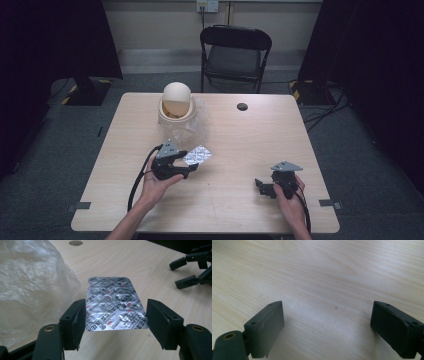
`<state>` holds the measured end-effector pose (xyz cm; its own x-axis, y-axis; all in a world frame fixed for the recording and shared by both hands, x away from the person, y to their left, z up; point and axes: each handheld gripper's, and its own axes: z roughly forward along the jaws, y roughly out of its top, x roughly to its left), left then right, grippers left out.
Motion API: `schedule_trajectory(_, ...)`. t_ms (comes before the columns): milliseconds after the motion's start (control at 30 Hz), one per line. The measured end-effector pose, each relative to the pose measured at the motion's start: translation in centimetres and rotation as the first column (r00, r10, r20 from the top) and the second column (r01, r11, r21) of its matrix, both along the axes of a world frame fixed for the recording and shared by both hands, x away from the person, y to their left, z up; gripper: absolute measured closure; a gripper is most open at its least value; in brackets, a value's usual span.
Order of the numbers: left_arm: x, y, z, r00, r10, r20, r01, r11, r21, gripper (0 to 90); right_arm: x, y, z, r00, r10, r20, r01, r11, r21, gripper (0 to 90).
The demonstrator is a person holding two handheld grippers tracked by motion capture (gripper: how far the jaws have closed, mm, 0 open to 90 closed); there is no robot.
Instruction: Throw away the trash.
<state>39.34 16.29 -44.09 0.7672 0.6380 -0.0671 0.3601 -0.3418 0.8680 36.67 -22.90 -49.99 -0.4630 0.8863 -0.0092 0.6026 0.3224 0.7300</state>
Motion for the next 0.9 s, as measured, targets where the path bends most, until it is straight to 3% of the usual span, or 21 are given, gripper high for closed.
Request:
schedule_trajectory(100, 0.0, 0.6, 0.3, 1.0000, 0.003, 0.001, -0.003, 1.0000, 0.005, 33.8, 0.0, 0.0, 0.0, 1.0000, 0.000, 0.000, 0.000, 1.0000, 0.000, 10.6)
schedule_trajectory(300, 0.0, 1.5, 1.3, 0.9999, 0.005, 0.015, -0.004, 0.9996, -0.027, 33.8, 0.0, 0.0, 0.0, 1.0000, 0.000, 0.000, 0.000, 1.0000, 0.000, 10.6)
schedule_trajectory(500, 0.2, 2.4, 2.5, 0.9993, 0.013, 0.034, -0.013, 0.9998, -0.016, 33.8, 0.0, 0.0, 0.0, 1.0000, 0.000, 0.000, 0.000, 1.0000, 0.000, 10.6)
schedule_trajectory(900, 1.4, 4.2, 5.7, 0.9961, 0.039, 0.078, -0.037, 0.9987, -0.035, 33.8, 0.0, 0.0, 0.0, 1.0000, 0.000, 0.000, 0.000, 1.0000, 0.000, 10.6)
